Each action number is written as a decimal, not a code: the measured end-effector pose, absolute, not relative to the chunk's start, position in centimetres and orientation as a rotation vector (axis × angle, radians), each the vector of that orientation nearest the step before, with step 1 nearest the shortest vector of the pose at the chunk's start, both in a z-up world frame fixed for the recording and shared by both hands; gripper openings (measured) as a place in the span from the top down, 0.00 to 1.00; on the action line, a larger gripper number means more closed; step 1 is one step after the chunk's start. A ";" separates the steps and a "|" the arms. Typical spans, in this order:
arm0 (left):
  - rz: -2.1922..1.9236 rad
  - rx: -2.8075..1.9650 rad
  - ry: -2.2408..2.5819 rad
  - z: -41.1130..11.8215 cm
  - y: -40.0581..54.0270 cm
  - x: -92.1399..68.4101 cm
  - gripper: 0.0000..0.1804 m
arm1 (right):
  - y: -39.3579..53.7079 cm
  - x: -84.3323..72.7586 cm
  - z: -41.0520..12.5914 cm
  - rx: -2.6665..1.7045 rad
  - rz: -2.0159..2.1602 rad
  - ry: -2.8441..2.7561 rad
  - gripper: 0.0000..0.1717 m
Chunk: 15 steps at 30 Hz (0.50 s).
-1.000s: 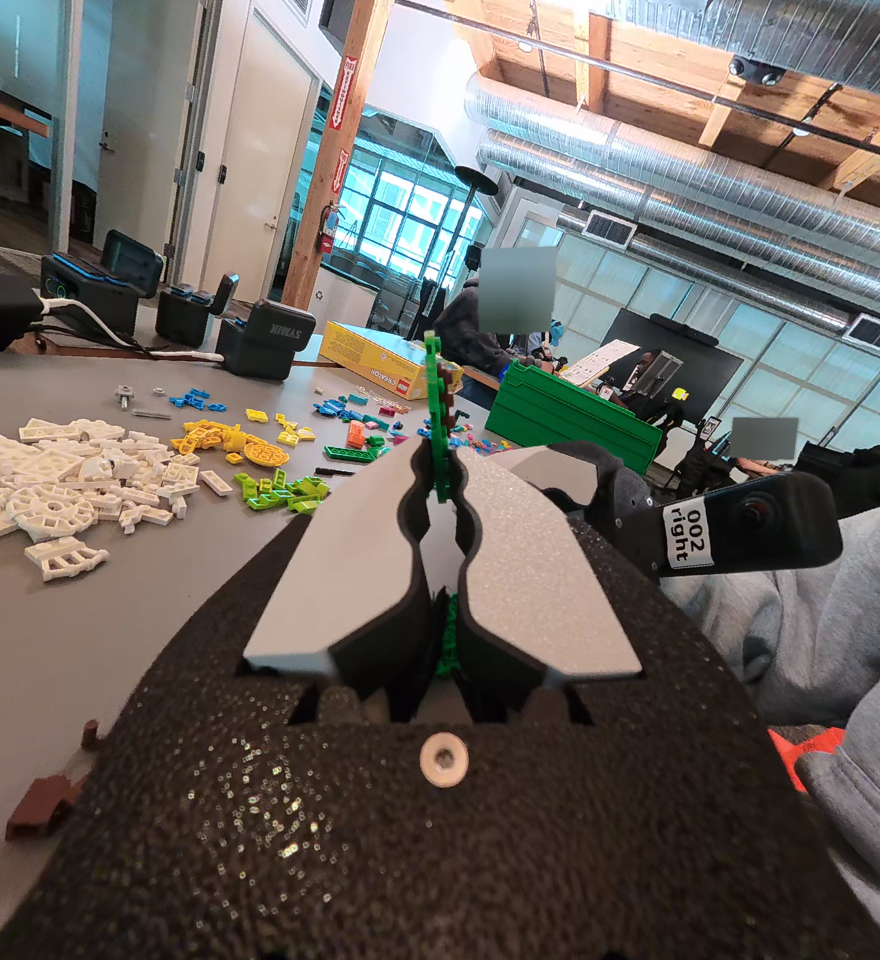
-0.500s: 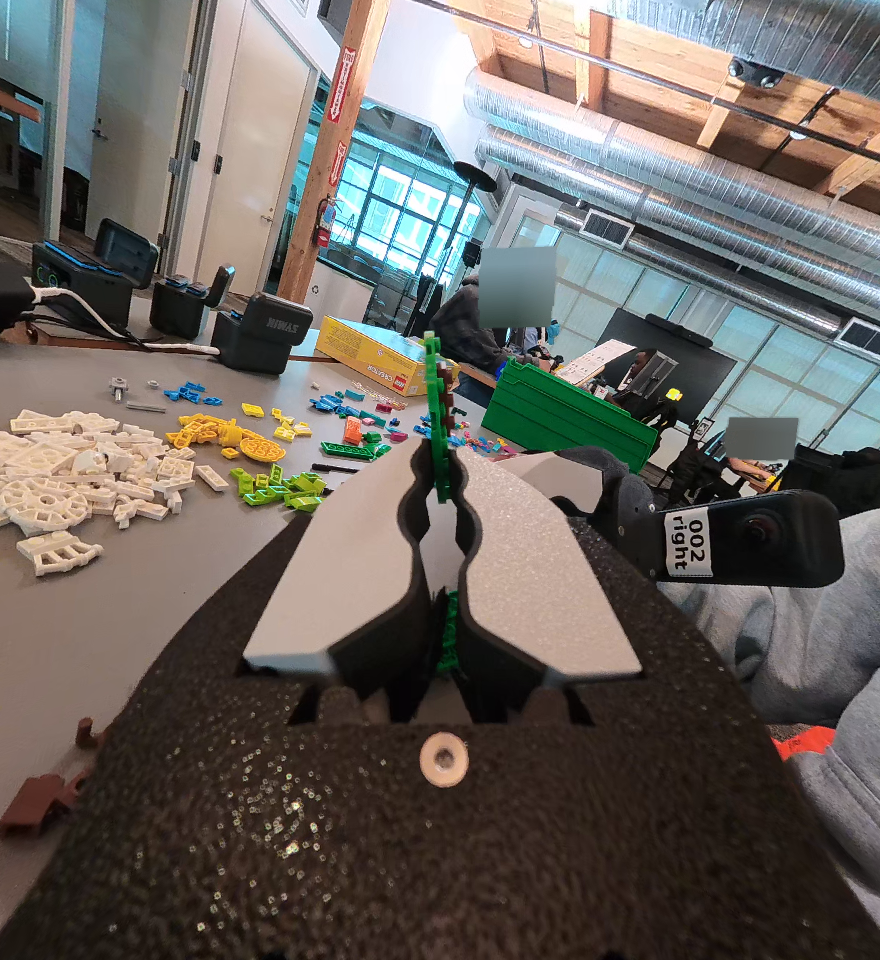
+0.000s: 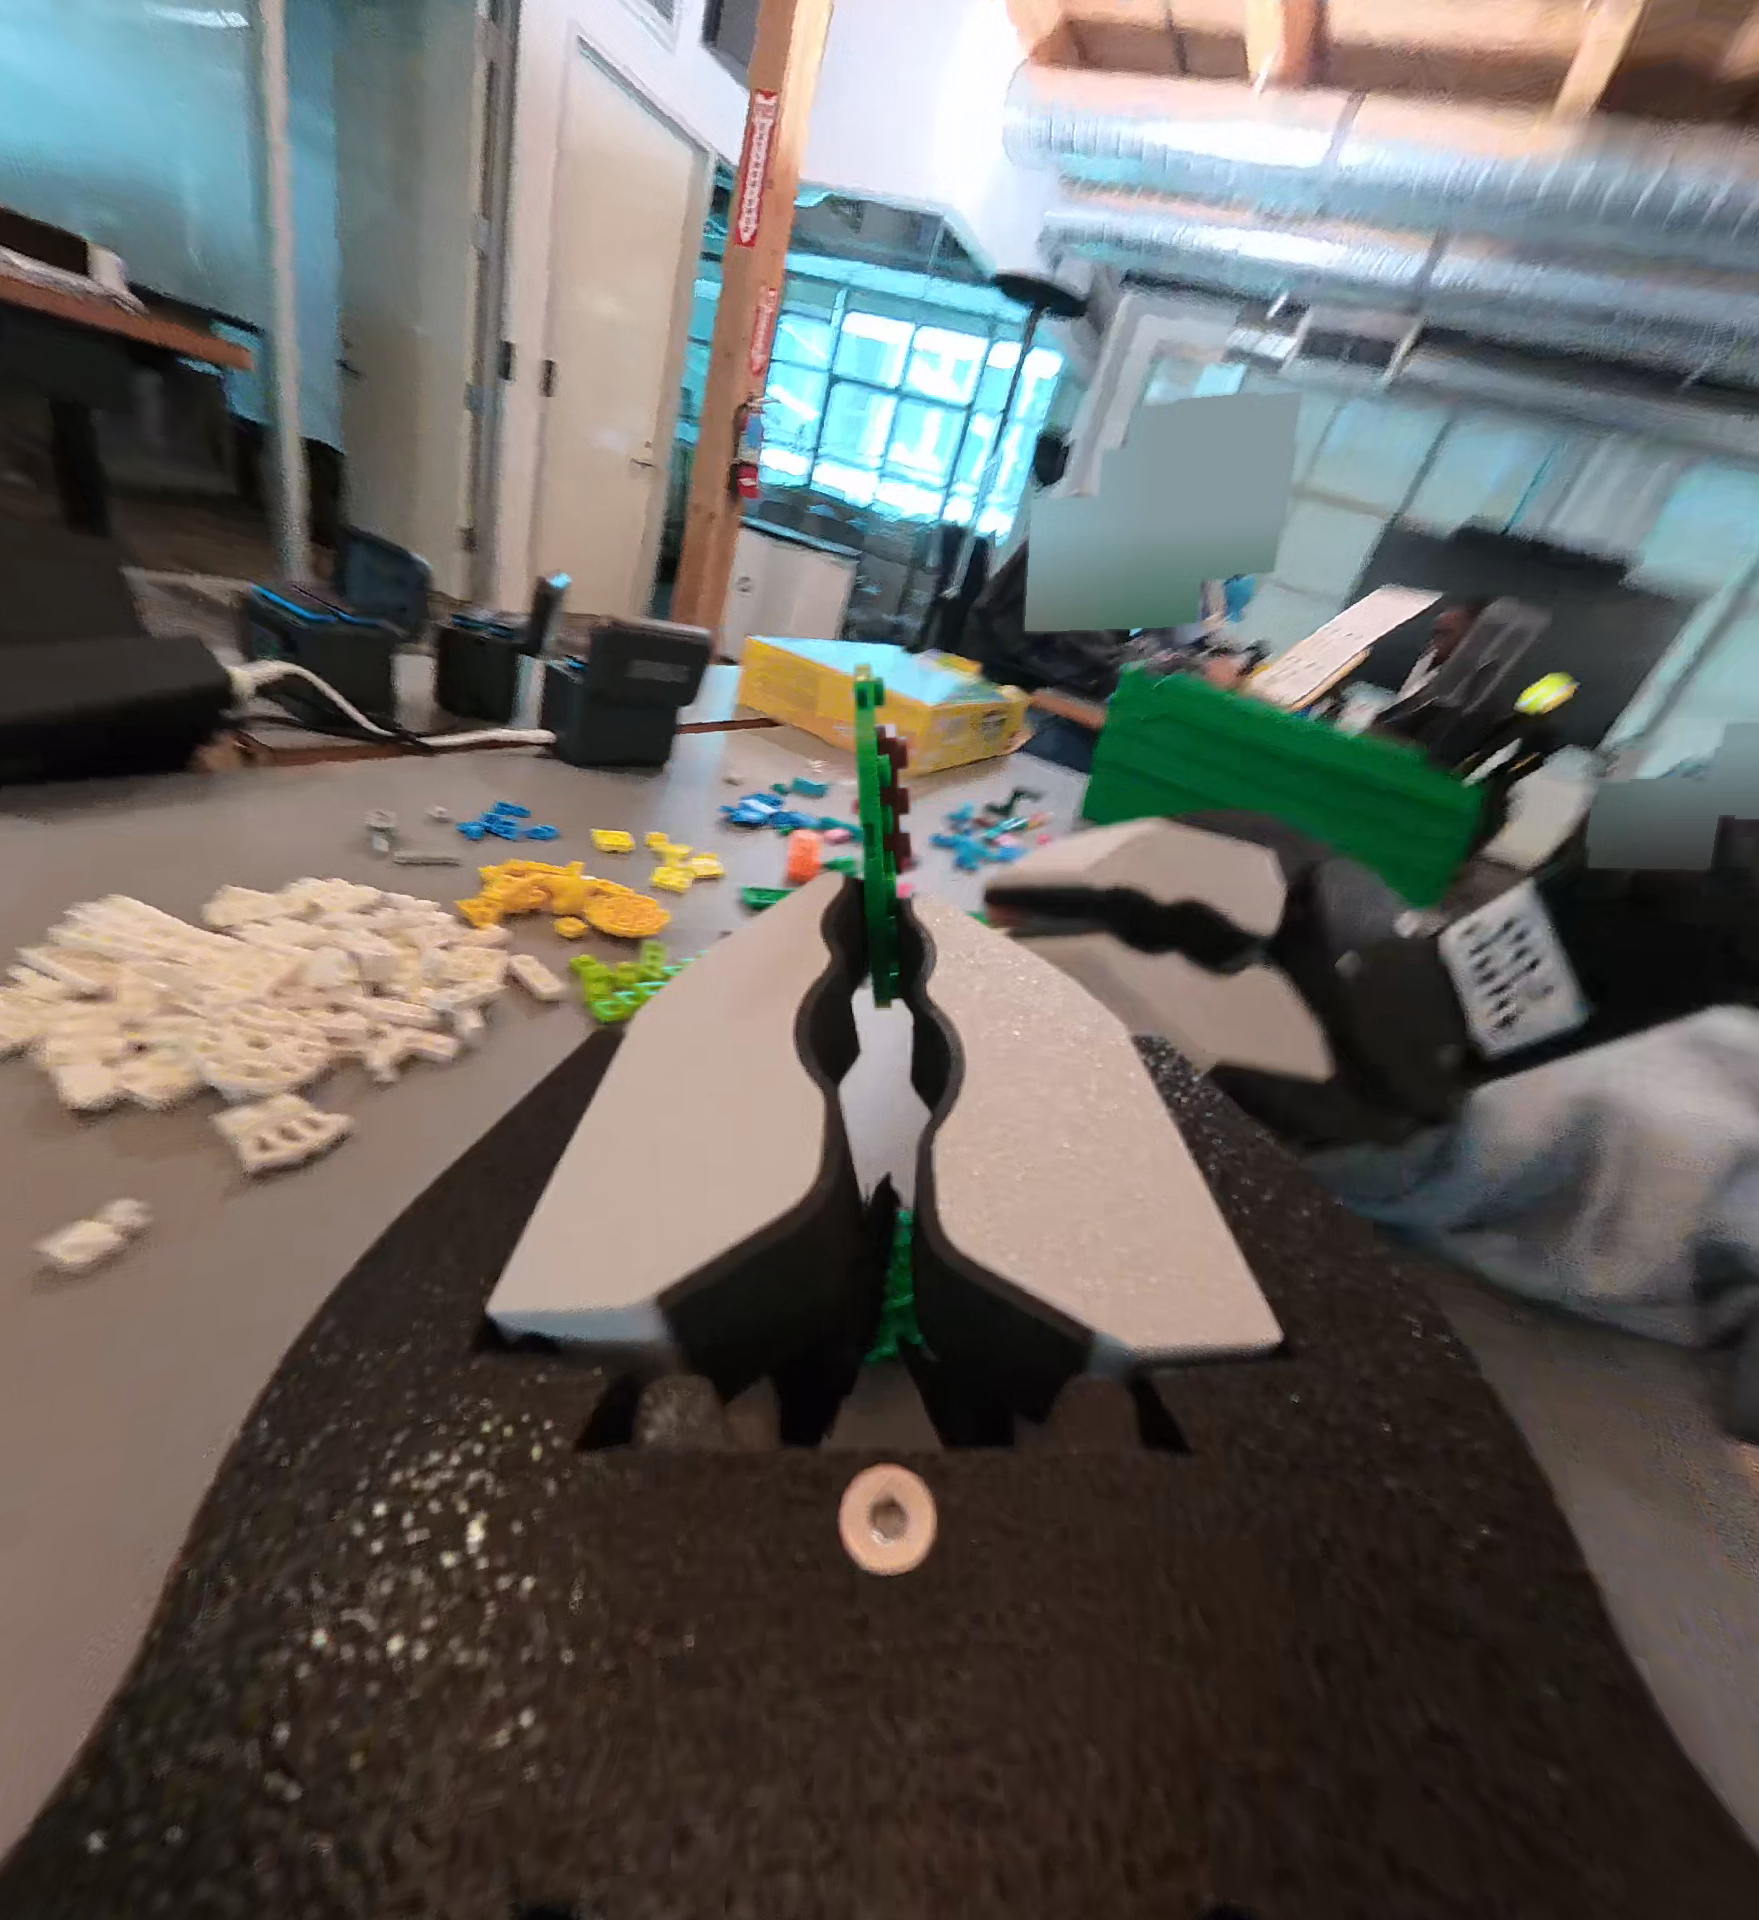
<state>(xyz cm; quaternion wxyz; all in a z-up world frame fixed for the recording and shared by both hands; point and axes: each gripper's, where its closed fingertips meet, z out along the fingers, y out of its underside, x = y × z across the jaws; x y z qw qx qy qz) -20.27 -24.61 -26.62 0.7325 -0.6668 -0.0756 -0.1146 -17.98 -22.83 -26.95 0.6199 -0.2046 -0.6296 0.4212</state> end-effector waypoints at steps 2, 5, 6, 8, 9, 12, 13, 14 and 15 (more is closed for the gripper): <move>-0.048 -1.528 -0.095 -27.1 -24.5 -20.5 0.97 | -22.1 -17.9 -26.3 -0.555 1.078 -1.411 0.95; 0.226 -1.606 0.004 -27.9 -24.1 -20.5 0.97 | -22.1 -17.7 -26.1 -0.587 1.170 -1.424 0.98; 0.257 -1.639 0.045 -28.3 -23.9 -20.1 0.97 | -22.3 -17.6 -26.2 -0.584 1.177 -1.434 0.99; 0.317 -1.685 0.122 -29.2 -23.4 -19.2 0.97 | -22.7 -17.6 -26.3 -0.570 1.175 -1.445 0.99; 0.356 -1.695 0.157 -29.5 -23.3 -18.9 0.97 | -22.9 -17.6 -26.4 -0.564 1.169 -1.451 0.99; 0.472 -1.695 0.232 -29.8 -23.2 -18.5 0.97 | -23.0 -17.6 -26.5 -0.544 1.137 -1.453 0.98; 0.495 -1.694 0.244 -29.8 -23.2 -18.5 0.97 | -23.0 -17.6 -26.6 -0.539 1.129 -1.454 0.98; 0.507 -1.693 0.250 -29.8 -23.2 -18.6 0.97 | -23.0 -17.6 -26.6 -0.536 1.126 -1.455 0.97; 0.513 -1.691 0.253 -29.8 -23.2 -18.6 0.97 | -23.0 -17.6 -26.6 -0.534 1.125 -1.455 0.97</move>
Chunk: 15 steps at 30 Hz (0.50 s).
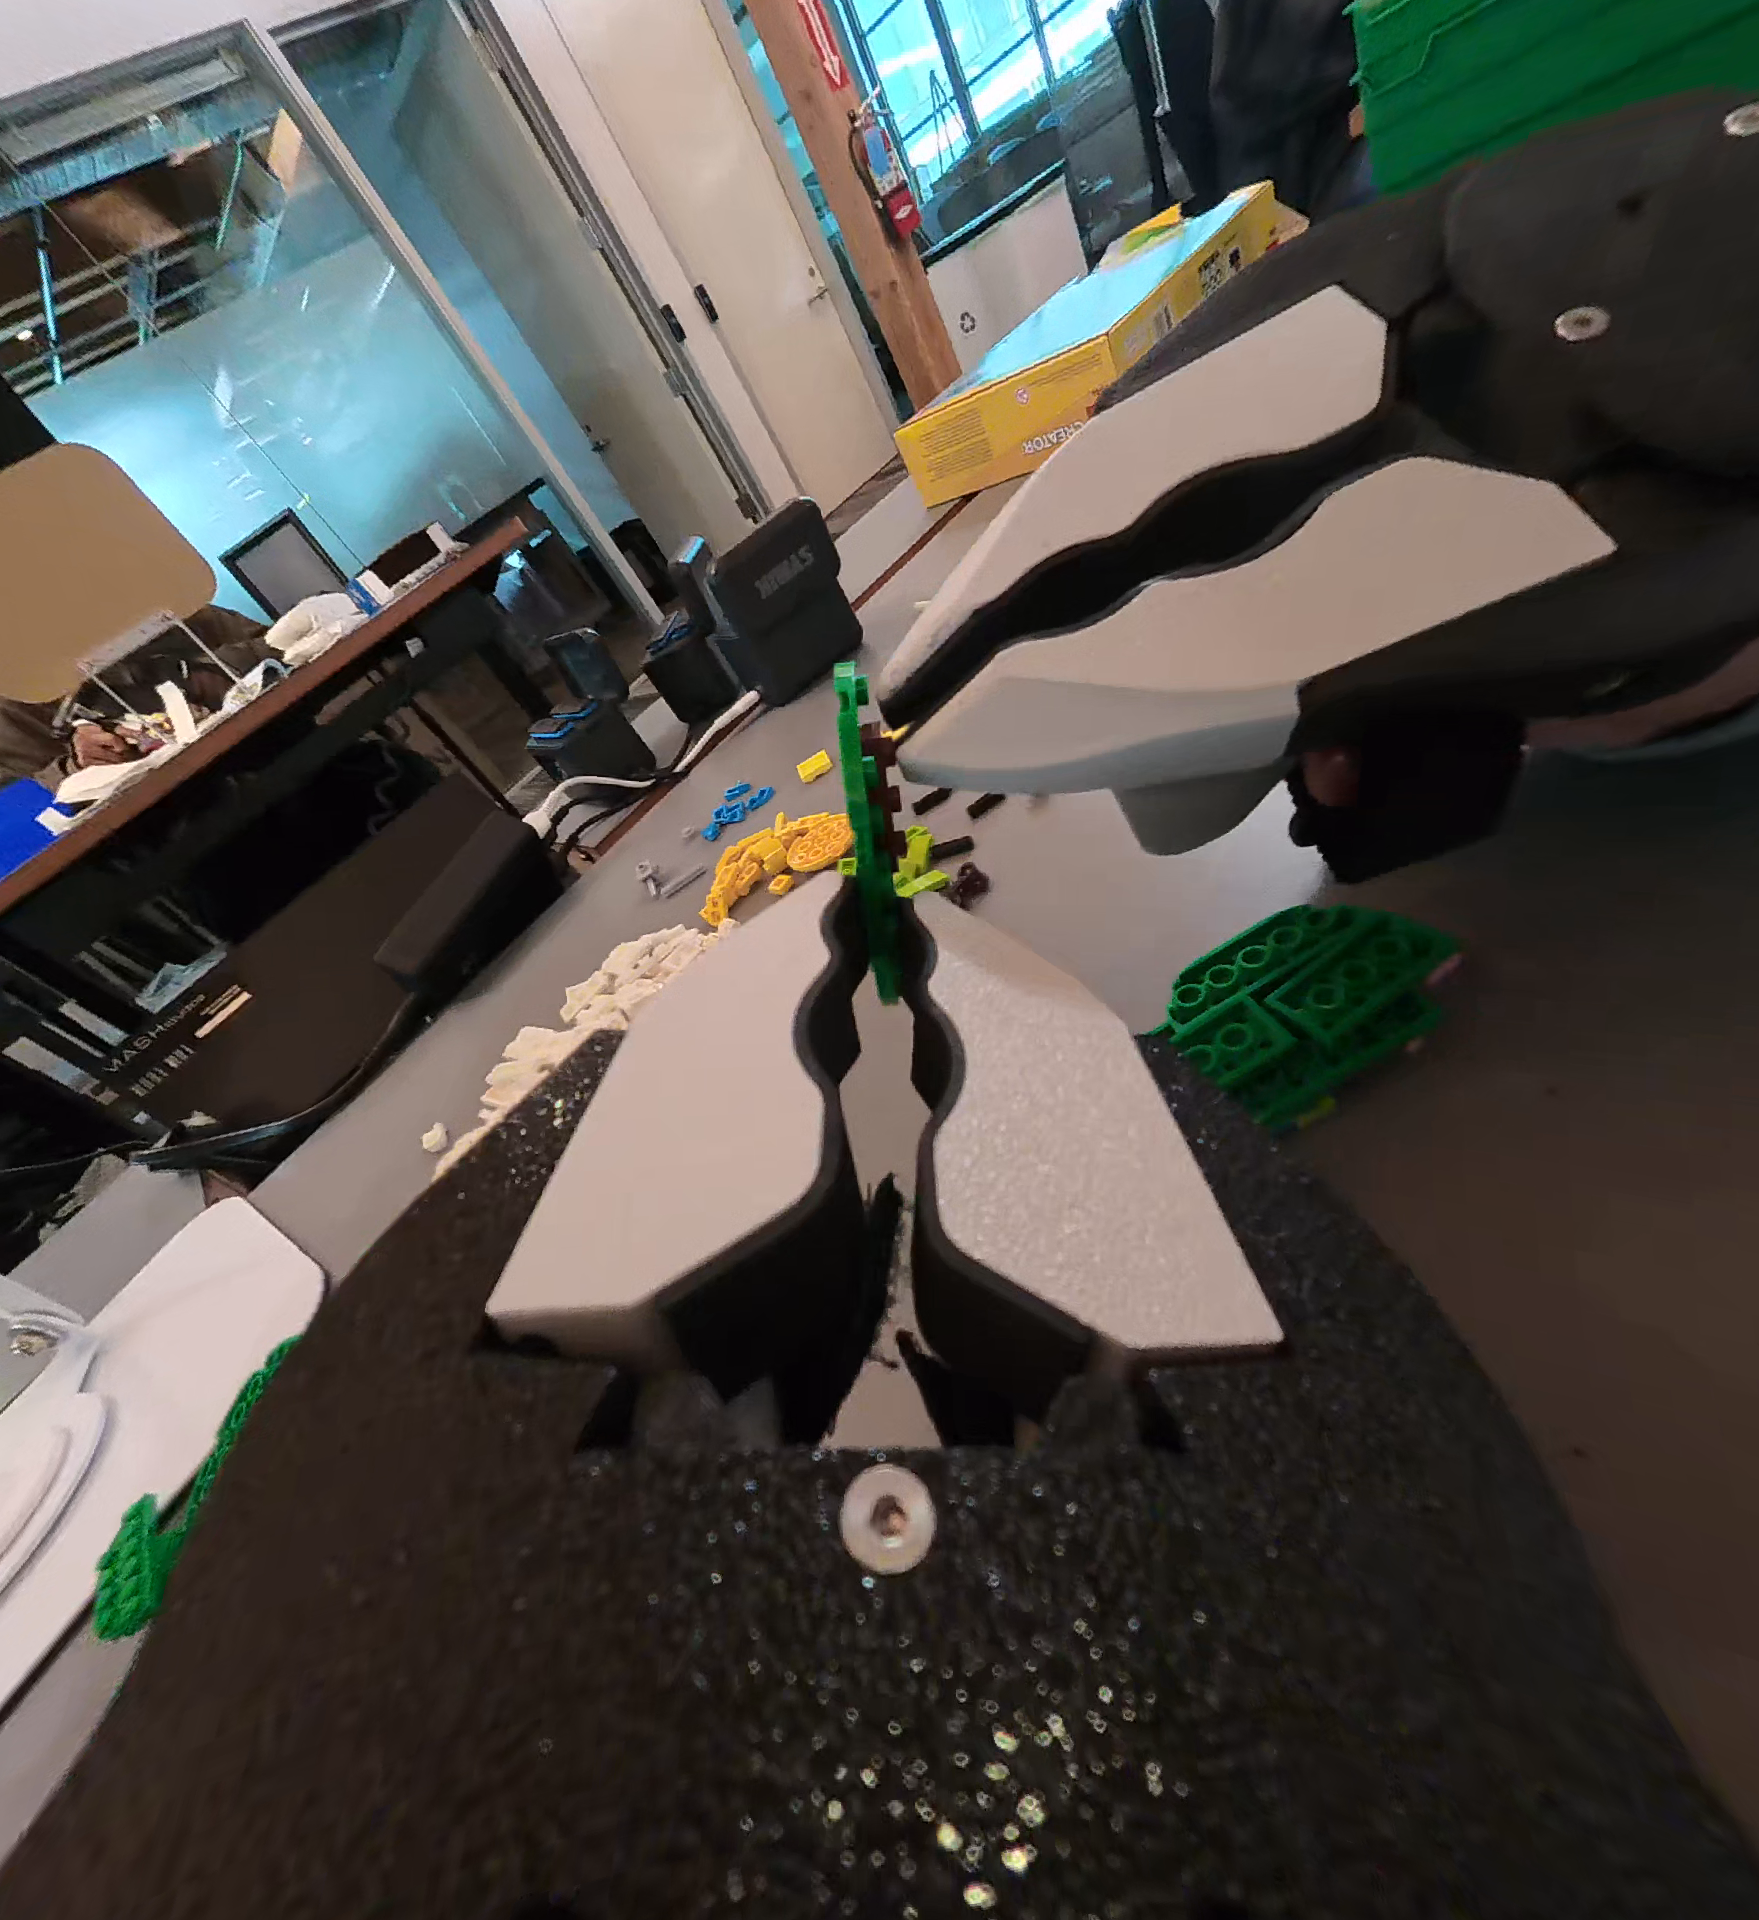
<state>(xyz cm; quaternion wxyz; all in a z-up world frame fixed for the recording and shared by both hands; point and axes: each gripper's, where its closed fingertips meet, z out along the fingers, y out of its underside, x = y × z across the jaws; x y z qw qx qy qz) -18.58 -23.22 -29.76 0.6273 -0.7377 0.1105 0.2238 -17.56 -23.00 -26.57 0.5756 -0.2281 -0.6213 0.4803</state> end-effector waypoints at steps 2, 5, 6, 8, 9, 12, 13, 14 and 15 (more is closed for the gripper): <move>0.523 -1.687 0.264 -29.7 -23.2 -18.5 0.97 | -23.1 -17.5 -26.6 -0.529 1.124 -1.458 0.97; 0.558 -1.685 0.299 -29.8 -23.2 -18.3 0.96 | -23.1 -17.6 -26.7 -0.519 1.105 -1.461 0.94; 0.577 -1.683 0.313 -29.8 -23.1 -18.2 0.96 | -23.1 -17.6 -26.7 -0.516 1.097 -1.459 0.94; 0.618 -1.678 0.340 -29.8 -23.1 -18.1 0.95 | -23.1 -17.6 -26.7 -0.513 1.092 -1.458 0.93; 0.640 -1.674 0.353 -29.8 -23.1 -18.1 0.95 | -23.1 -17.6 -26.6 -0.514 1.097 -1.457 0.94; 0.680 -1.664 0.381 -29.7 -23.2 -18.0 0.95 | -23.0 -17.6 -26.6 -0.521 1.107 -1.452 0.94; 0.684 -1.665 0.383 -29.7 -23.2 -18.0 0.95 | -23.0 -17.6 -26.6 -0.520 1.102 -1.453 0.94; 0.685 -1.667 0.383 -29.8 -23.2 -18.1 0.95 | -23.0 -17.6 -26.6 -0.517 1.091 -1.454 0.94; 0.686 -1.668 0.383 -29.8 -23.2 -18.1 0.95 | -23.0 -17.6 -26.6 -0.511 1.079 -1.453 0.94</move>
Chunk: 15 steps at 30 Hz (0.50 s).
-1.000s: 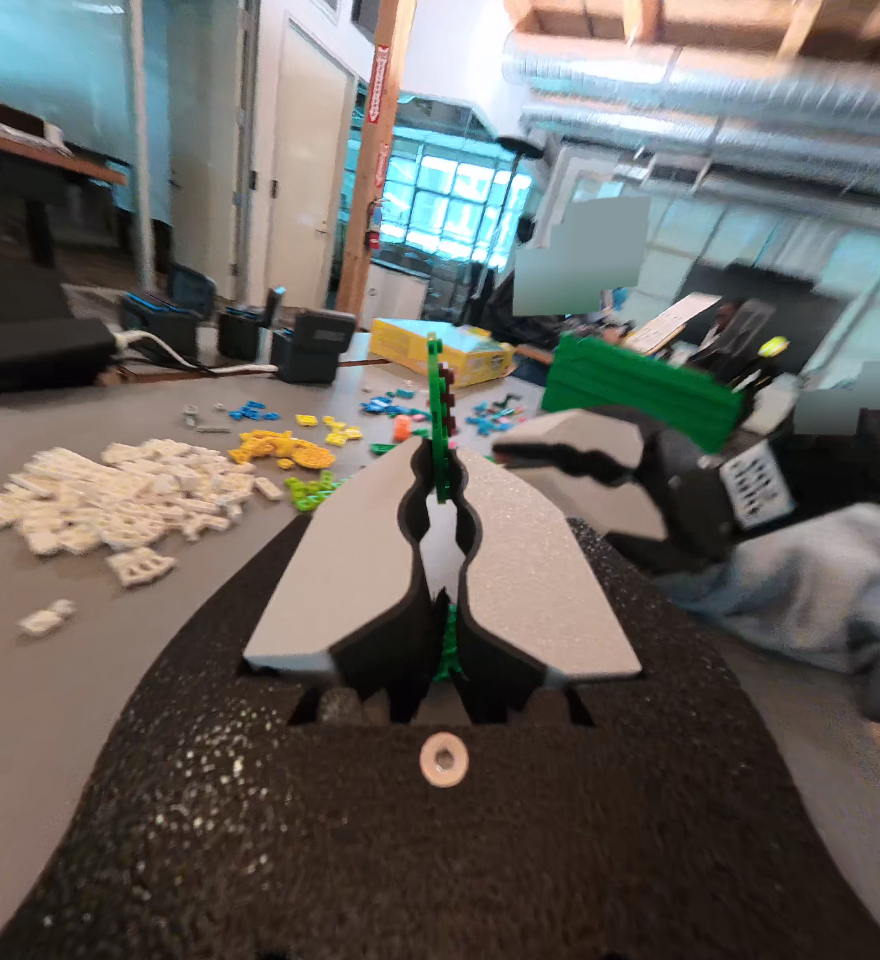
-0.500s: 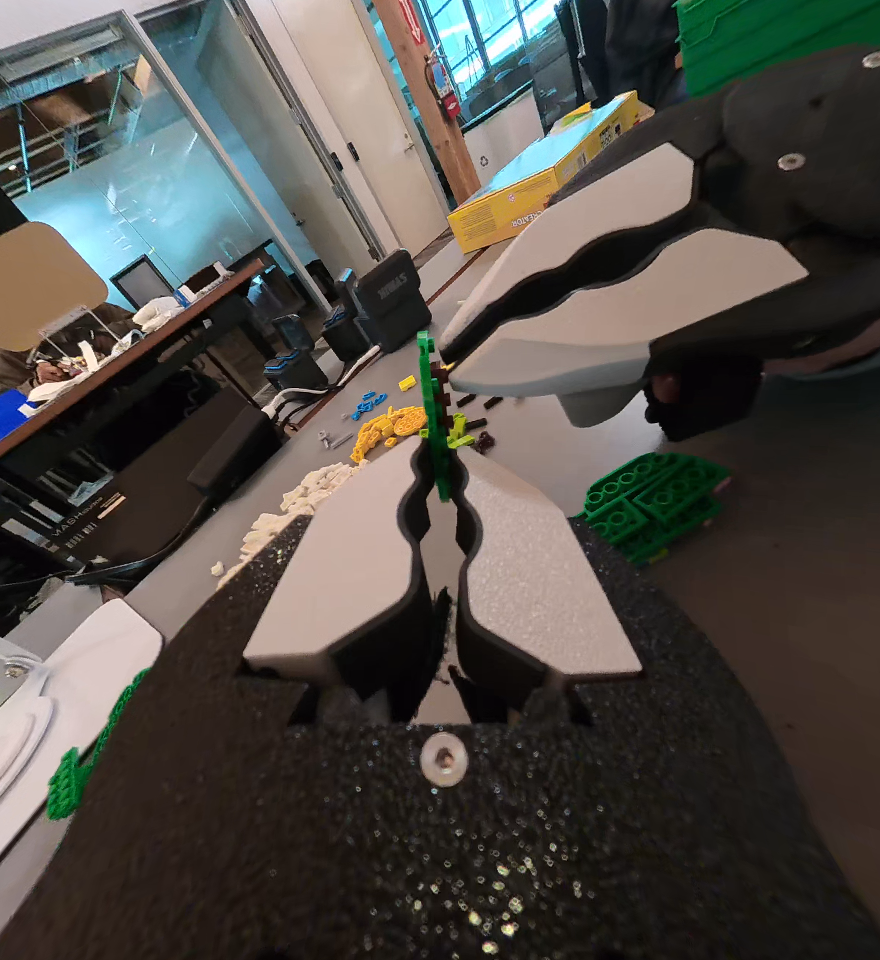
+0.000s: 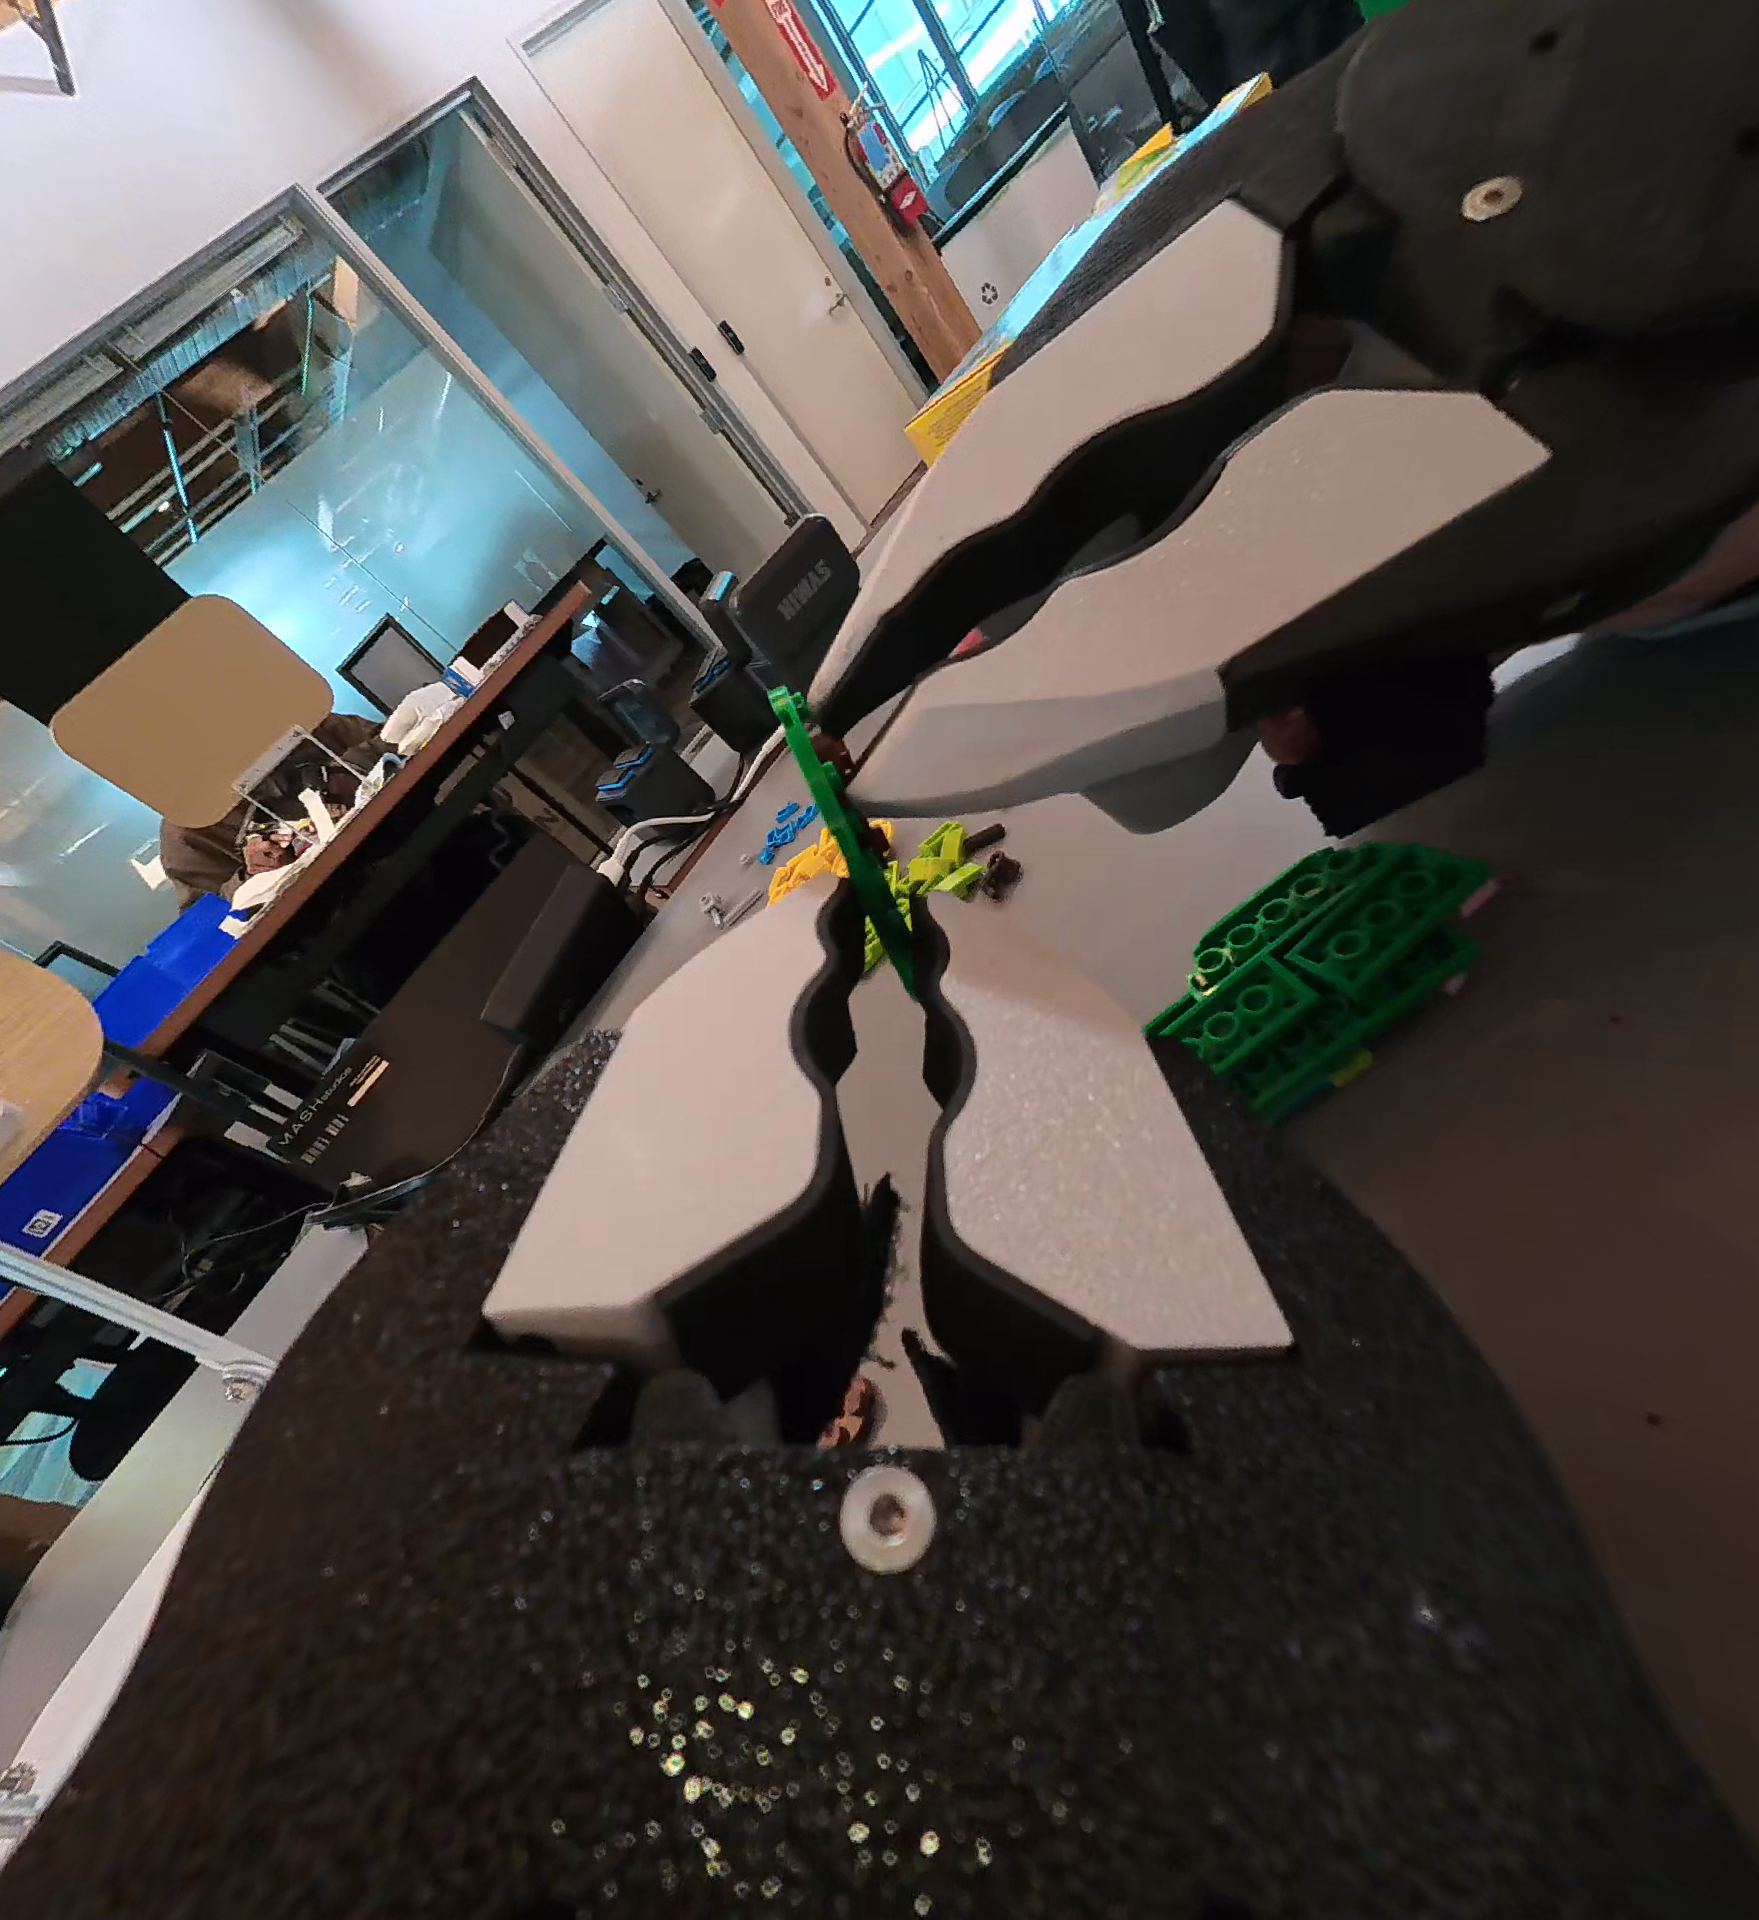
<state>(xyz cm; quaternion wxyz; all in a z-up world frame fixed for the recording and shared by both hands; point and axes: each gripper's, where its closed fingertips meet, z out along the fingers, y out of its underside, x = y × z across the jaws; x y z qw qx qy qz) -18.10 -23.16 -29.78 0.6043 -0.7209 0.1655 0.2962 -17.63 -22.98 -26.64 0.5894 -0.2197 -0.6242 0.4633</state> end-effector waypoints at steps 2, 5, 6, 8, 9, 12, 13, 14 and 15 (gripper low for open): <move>0.689 -1.666 0.385 -29.8 -23.2 -18.1 0.95 | -23.0 -17.6 -26.6 -0.499 1.058 -1.453 0.94; 0.700 -1.667 0.388 -29.8 -23.1 -18.2 0.95 | -23.0 -17.6 -26.6 -0.483 1.027 -1.454 0.95; 0.701 -1.667 0.388 -29.8 -23.1 -18.2 0.95 | -23.0 -17.6 -26.6 -0.478 1.018 -1.454 0.95; 0.703 -1.667 0.388 -29.8 -23.1 -18.2 0.95 | -23.0 -17.6 -26.6 -0.473 1.010 -1.453 0.95; 0.704 -1.667 0.387 -29.8 -23.2 -18.2 0.95 | -23.0 -17.6 -26.6 -0.473 1.009 -1.453 0.95; 0.706 -1.666 0.382 -29.7 -23.2 -18.2 0.95 | -23.0 -17.6 -26.6 -0.472 1.013 -1.452 0.95; 0.705 -1.666 0.379 -29.7 -23.2 -18.3 0.95 | -23.1 -17.6 -26.6 -0.472 1.015 -1.451 0.95; 0.703 -1.667 0.376 -29.7 -23.2 -18.3 0.95 | -23.1 -17.6 -26.6 -0.471 1.015 -1.451 0.95; 0.703 -1.669 0.371 -29.7 -23.2 -18.3 0.95 | -23.0 -17.6 -26.6 -0.471 1.014 -1.452 0.95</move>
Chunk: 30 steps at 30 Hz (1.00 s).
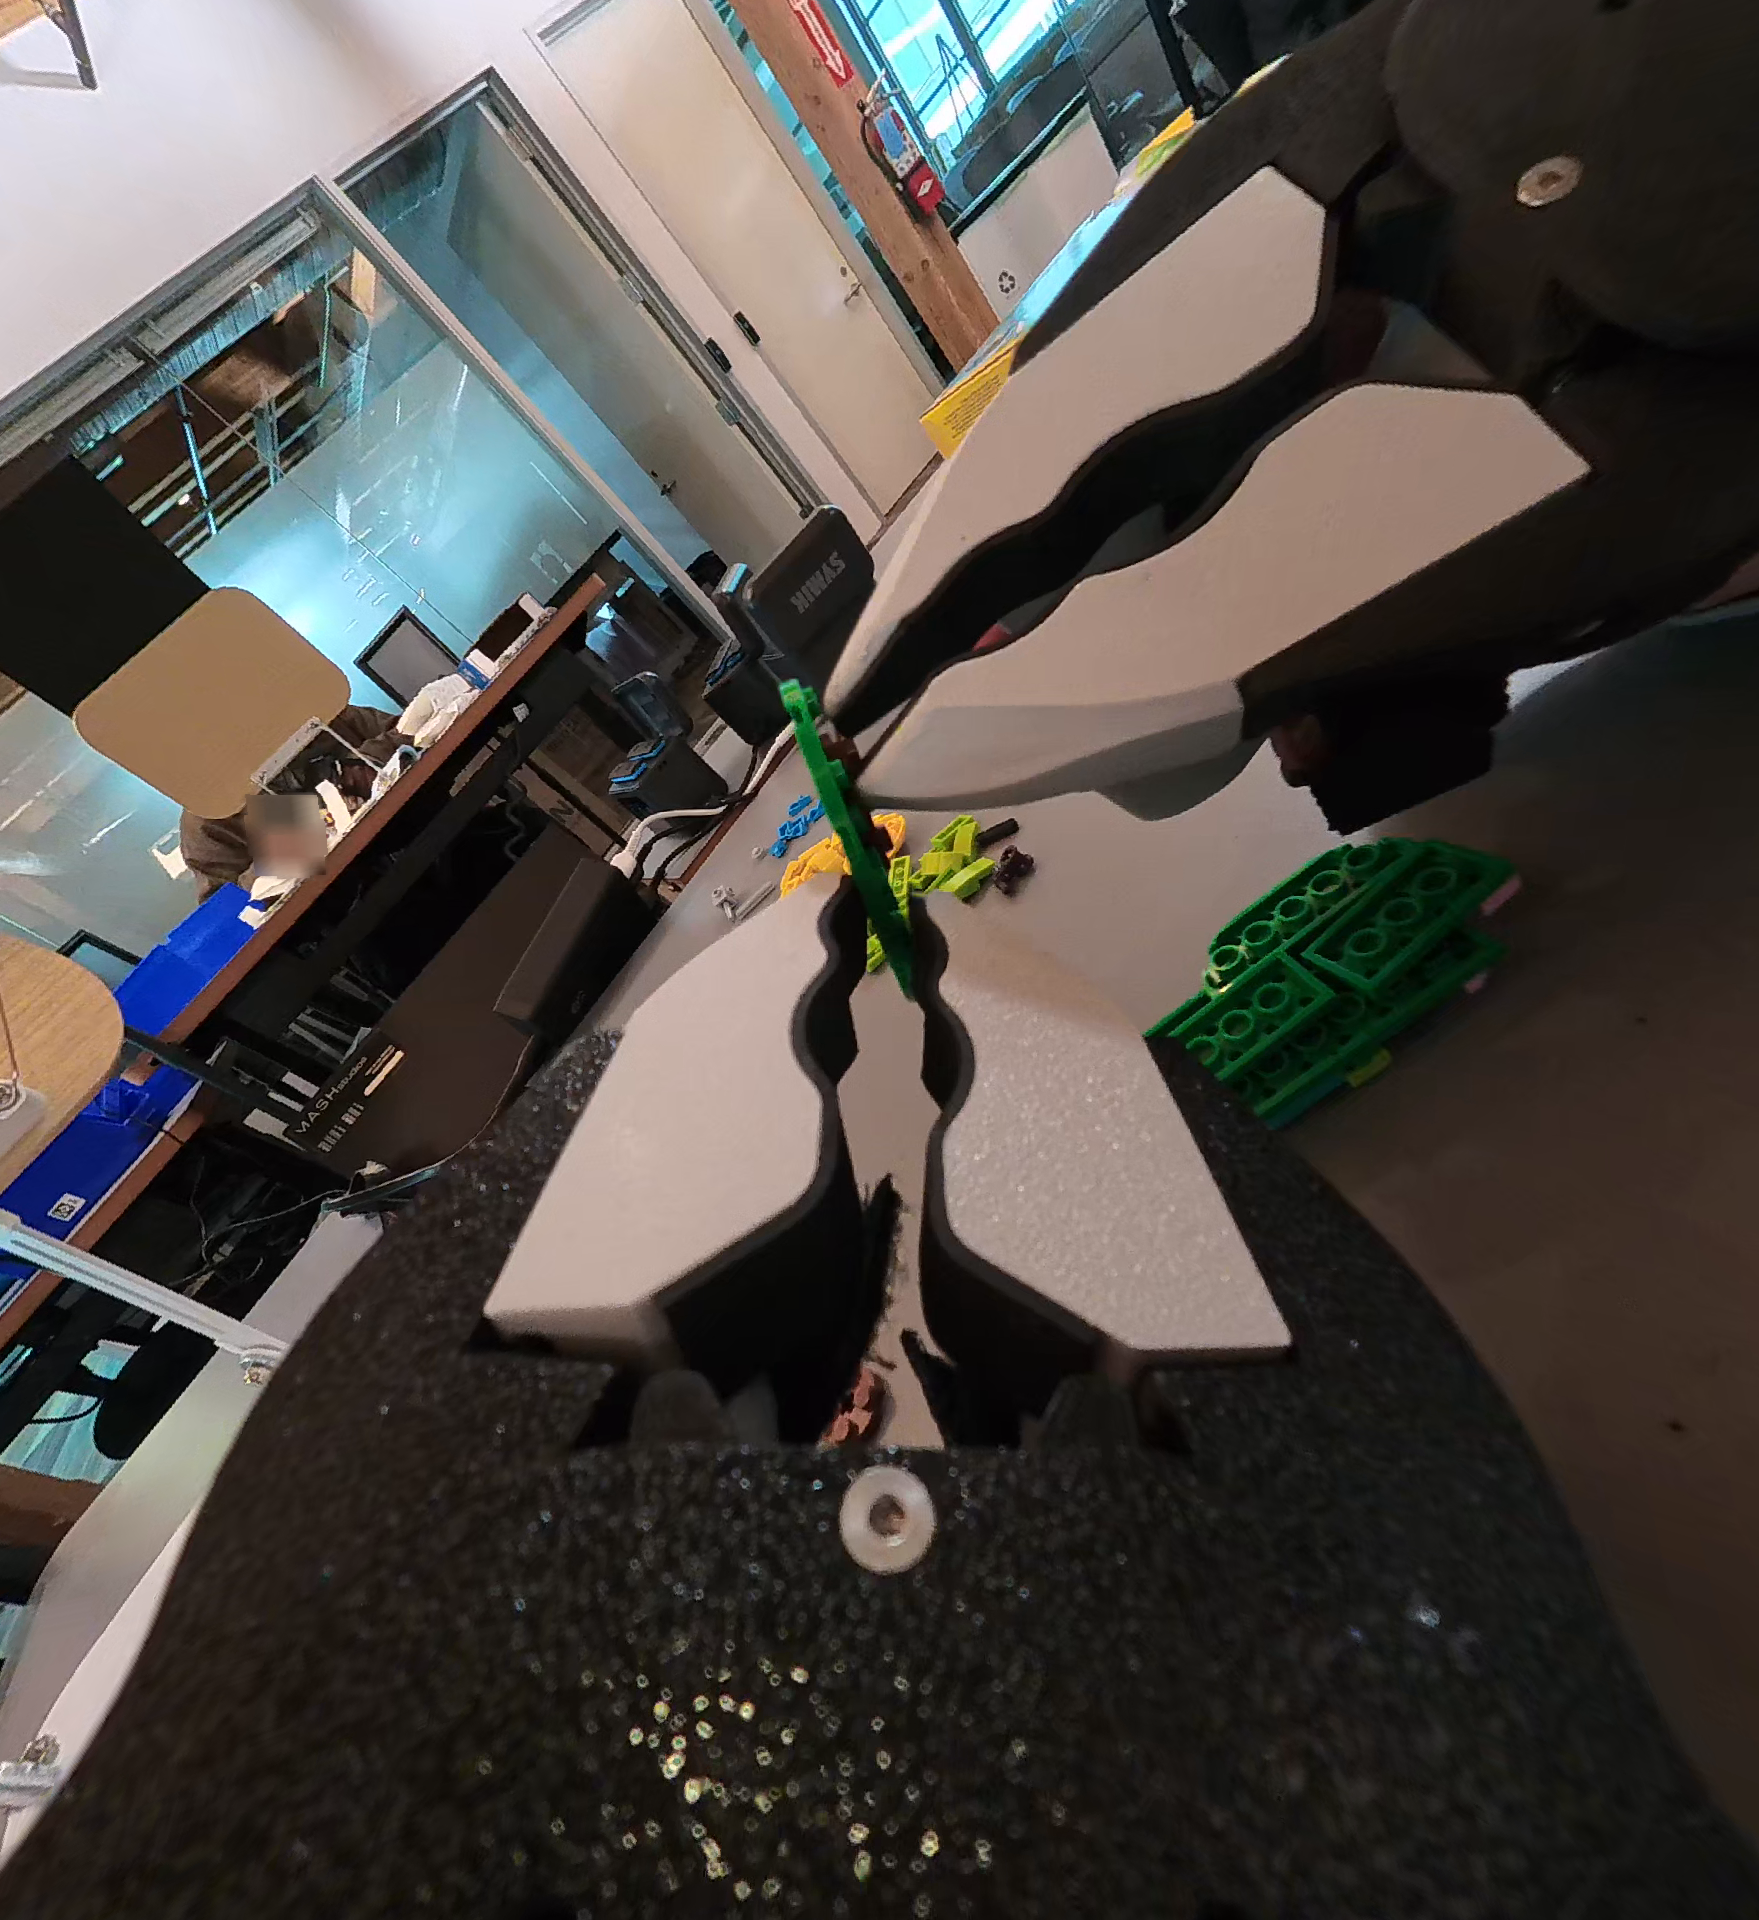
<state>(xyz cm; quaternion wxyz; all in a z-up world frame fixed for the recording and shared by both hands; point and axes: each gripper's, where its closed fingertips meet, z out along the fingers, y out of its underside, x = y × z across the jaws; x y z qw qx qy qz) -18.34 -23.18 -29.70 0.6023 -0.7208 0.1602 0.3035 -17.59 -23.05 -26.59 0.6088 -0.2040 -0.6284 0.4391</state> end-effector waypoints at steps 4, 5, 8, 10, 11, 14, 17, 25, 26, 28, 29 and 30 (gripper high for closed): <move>0.695 -1.678 0.345 -29.7 -23.2 -18.6 0.96 | -23.2 -17.5 -26.6 -0.462 1.027 -1.455 0.99; 0.689 -1.680 0.335 -29.7 -23.2 -18.7 0.96 | -23.2 -17.5 -26.6 -0.462 1.033 -1.457 0.99; 0.677 -1.688 0.320 -29.8 -23.3 -18.9 0.97 | -23.4 -17.4 -26.7 -0.459 1.042 -1.465 0.99; 0.678 -1.694 0.315 -29.8 -23.3 -18.9 0.97 | -23.5 -17.4 -26.7 -0.455 1.046 -1.470 0.99; 0.677 -1.694 0.316 -29.8 -23.3 -18.9 0.97 | -23.5 -17.4 -26.7 -0.456 1.047 -1.471 0.99; 0.680 -1.693 0.325 -29.9 -23.3 -18.9 0.97 | -23.4 -17.4 -26.8 -0.456 1.046 -1.472 0.98; 0.680 -1.688 0.338 -29.8 -23.3 -18.8 0.97 | -23.5 -17.4 -26.7 -0.454 1.046 -1.467 0.98; 0.675 -1.687 0.339 -29.8 -23.3 -18.7 0.97 | -23.5 -17.4 -26.7 -0.439 1.019 -1.464 0.96; 0.675 -1.687 0.339 -29.8 -23.3 -18.7 0.97 | -23.5 -17.4 -26.7 -0.439 1.017 -1.464 0.96; 0.674 -1.687 0.339 -29.8 -23.3 -18.7 0.96 | -23.5 -17.4 -26.7 -0.438 1.013 -1.462 0.96; 0.675 -1.687 0.339 -29.8 -23.3 -18.7 0.96 | -23.5 -17.4 -26.7 -0.438 1.011 -1.461 0.96; 0.676 -1.686 0.341 -29.8 -23.3 -18.7 0.96 | -23.4 -17.4 -26.6 -0.438 1.008 -1.458 0.96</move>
